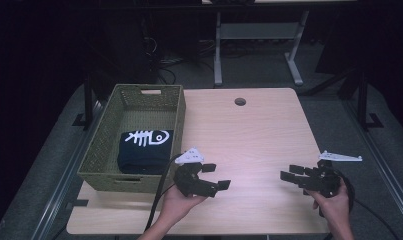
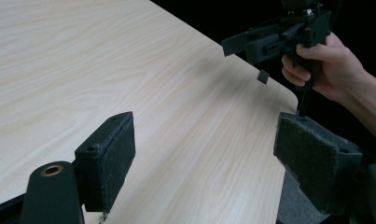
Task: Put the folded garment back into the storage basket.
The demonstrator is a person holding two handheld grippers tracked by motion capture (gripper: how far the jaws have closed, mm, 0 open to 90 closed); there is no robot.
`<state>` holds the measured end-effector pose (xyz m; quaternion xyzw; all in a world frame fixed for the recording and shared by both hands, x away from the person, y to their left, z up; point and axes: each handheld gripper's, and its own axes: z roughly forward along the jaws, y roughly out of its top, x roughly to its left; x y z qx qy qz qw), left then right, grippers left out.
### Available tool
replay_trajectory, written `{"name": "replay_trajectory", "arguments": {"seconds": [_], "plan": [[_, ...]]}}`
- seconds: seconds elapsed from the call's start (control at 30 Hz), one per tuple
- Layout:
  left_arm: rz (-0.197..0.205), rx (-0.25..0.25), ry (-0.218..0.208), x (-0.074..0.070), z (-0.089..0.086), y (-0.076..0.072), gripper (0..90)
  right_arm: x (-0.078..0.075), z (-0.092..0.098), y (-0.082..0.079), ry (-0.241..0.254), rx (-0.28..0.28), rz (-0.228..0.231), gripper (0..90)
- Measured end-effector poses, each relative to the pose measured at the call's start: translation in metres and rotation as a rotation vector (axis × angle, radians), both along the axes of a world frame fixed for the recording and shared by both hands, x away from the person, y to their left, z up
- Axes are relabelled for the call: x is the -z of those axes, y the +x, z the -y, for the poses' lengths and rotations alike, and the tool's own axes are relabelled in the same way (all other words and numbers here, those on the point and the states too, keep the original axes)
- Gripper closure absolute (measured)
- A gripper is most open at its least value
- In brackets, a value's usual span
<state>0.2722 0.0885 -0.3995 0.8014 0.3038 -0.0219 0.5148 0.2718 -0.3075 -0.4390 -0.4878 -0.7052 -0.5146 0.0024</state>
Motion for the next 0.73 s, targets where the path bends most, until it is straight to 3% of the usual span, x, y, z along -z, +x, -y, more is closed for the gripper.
{"name": "replay_trajectory", "arguments": {"seconds": [0.43,0.53,0.63,0.73], "plan": [[0.015,0.017,-0.010,0.021,-0.003,-0.024,20.5,0.012,-0.002,-0.020,0.000,0.020,0.017,29.1],[0.028,0.035,0.009,0.029,-0.004,-0.034,20.5,0.014,-0.003,-0.026,0.008,0.024,0.044,28.3],[0.013,0.053,0.007,0.035,-0.005,-0.040,20.6,0.013,-0.003,-0.037,0.030,0.028,0.074,27.8],[0.024,0.055,0.004,0.037,-0.007,-0.044,20.8,0.018,-0.001,-0.046,0.055,0.033,0.087,27.7]]}}
